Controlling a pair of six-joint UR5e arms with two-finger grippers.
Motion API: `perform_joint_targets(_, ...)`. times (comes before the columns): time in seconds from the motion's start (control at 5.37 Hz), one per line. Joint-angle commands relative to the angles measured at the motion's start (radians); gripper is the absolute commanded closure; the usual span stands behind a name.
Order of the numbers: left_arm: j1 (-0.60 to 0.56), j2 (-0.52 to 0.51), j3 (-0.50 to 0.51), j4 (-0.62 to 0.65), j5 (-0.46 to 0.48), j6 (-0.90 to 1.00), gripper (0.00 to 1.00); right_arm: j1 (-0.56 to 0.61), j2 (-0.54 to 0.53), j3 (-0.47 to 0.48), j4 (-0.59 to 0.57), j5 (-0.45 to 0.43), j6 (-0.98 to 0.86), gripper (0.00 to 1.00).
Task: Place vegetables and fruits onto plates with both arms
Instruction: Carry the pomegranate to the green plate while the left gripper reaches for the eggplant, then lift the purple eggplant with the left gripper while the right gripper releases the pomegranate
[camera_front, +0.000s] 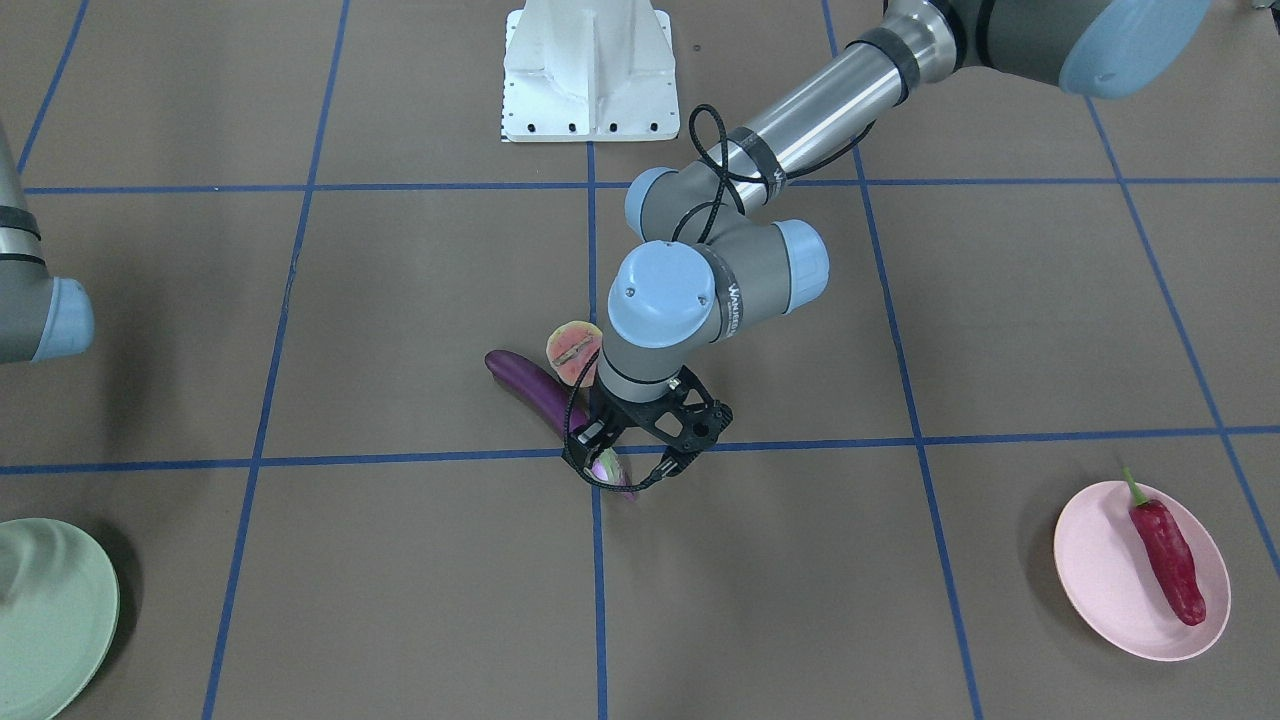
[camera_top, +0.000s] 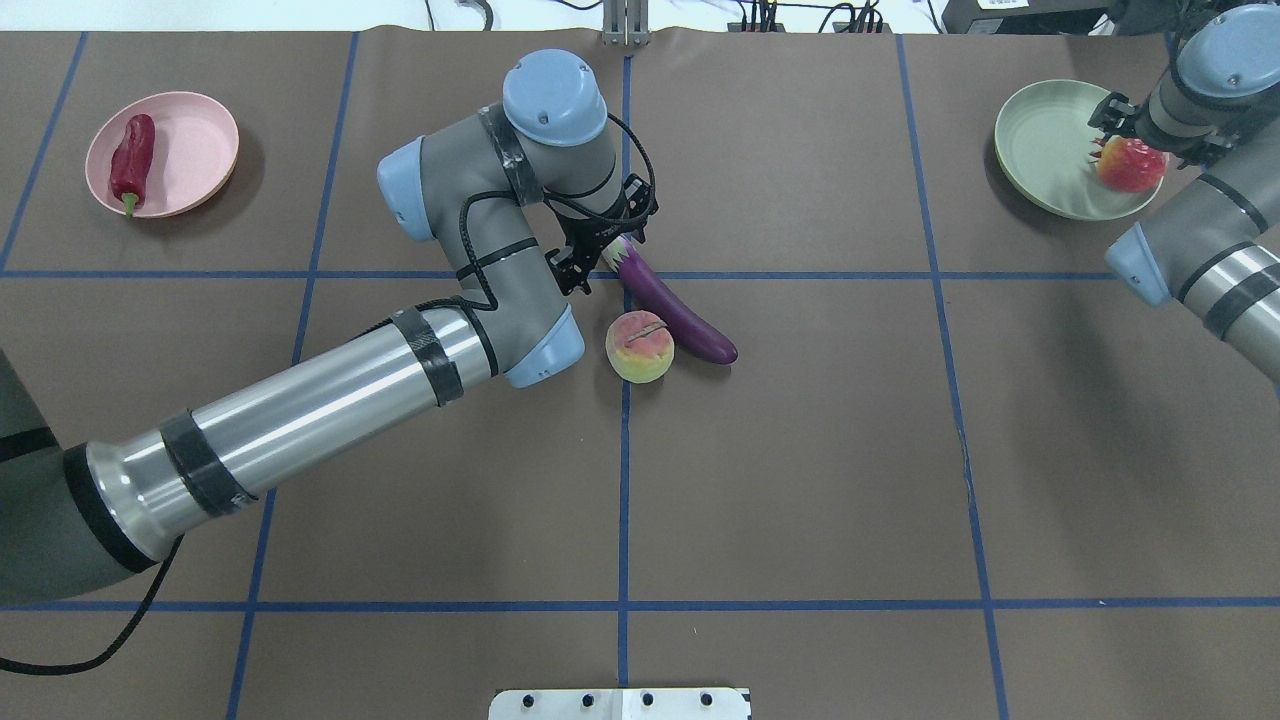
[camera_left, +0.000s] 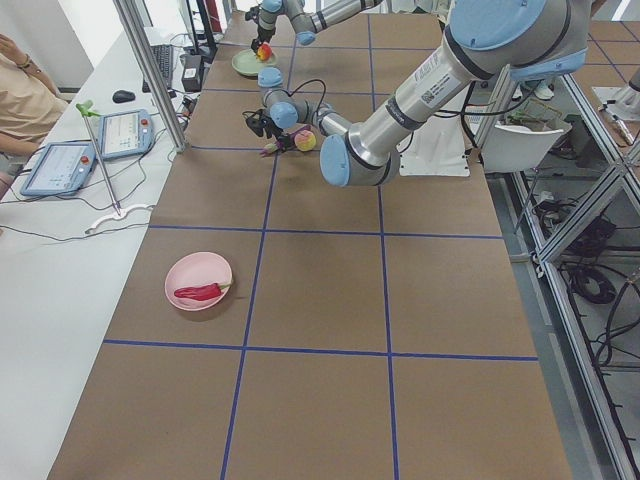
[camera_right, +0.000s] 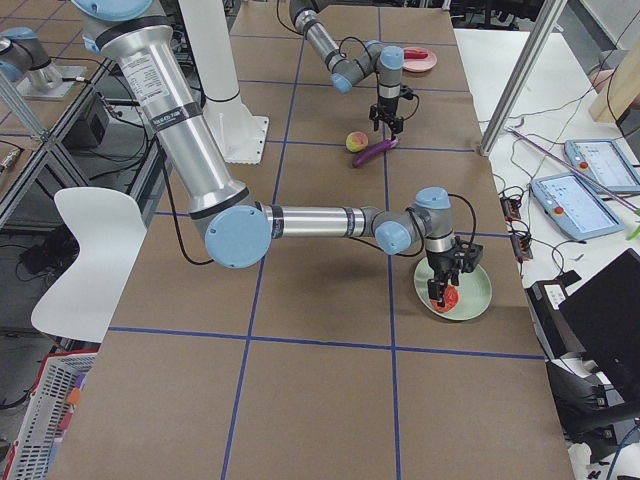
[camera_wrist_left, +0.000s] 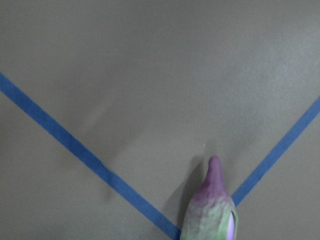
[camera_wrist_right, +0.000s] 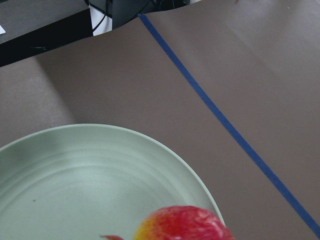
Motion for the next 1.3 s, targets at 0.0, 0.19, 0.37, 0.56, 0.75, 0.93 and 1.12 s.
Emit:
perform_joint_targets(0.0,0.034,-0.063,0.108,-0.073,0.074,-0.024,0.0,0.001,-0.002,0.005,0.005,0.006,-0.004,0.0)
perform_joint_targets(0.19,0.042,-0.064,0.148,-0.111,0.077,-0.024,0.12,0.001,-0.003,0.007,0.005,0.008,-0.004,0.0)
perform_joint_targets(0.37,0.053,-0.068,0.149,-0.112,0.101,-0.05,0.96,0.002,-0.003,0.019,0.005,0.026,-0.019,0.0)
perform_joint_targets(0.56,0.05,-0.079,0.135,-0.112,0.101,-0.05,1.0,0.002,0.0,0.048,0.003,0.061,-0.021,0.0)
perform_joint_targets(0.75,0.012,-0.096,0.117,-0.11,0.095,-0.036,1.0,0.001,-0.002,0.109,-0.004,0.113,-0.024,0.0)
perform_joint_targets(0.93,-0.027,-0.094,0.098,-0.107,0.08,-0.027,1.0,-0.001,-0.005,0.143,-0.009,0.156,-0.022,0.0)
perform_joint_targets(1.12,-0.045,-0.094,0.093,-0.106,0.051,-0.016,1.0,-0.006,-0.005,0.151,-0.009,0.161,-0.022,0.0)
